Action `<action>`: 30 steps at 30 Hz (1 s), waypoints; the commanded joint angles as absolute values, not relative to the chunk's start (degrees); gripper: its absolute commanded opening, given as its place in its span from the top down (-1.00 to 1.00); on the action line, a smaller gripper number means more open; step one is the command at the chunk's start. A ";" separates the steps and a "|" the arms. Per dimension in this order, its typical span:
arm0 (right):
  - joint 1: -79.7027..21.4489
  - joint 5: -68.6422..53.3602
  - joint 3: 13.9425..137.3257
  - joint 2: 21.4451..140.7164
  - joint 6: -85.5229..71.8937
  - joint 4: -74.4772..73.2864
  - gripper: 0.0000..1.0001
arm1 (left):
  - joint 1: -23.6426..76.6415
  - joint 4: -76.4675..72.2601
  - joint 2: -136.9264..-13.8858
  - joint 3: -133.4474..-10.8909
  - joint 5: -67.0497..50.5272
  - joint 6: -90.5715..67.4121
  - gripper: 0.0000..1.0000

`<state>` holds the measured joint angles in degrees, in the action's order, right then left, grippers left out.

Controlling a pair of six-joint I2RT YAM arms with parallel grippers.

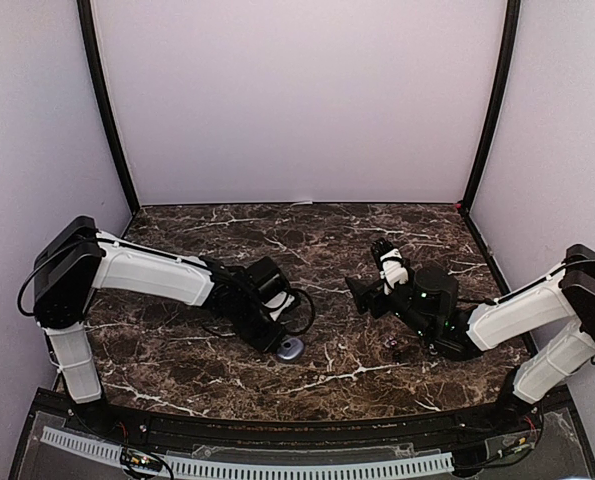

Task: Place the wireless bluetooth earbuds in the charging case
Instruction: Adjust the charging case at the center of the board.

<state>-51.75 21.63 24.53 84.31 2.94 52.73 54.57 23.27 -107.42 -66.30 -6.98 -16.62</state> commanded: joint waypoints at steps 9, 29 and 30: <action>-52.04 21.29 25.36 83.91 3.43 54.25 -0.75 | 57.30 26.83 -103.14 -63.13 -10.90 -19.66 1.00; -52.21 20.98 25.61 84.56 3.43 54.32 -0.75 | 57.91 24.32 -104.68 -66.15 -13.87 -21.31 1.00; -52.21 20.96 25.62 84.55 3.43 54.32 -0.75 | 57.92 24.28 -104.34 -65.99 -13.88 -21.35 1.00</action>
<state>-51.79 21.39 24.53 84.31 2.94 52.73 57.56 24.27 -105.41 -65.08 -12.93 -20.64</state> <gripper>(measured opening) 0.878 0.009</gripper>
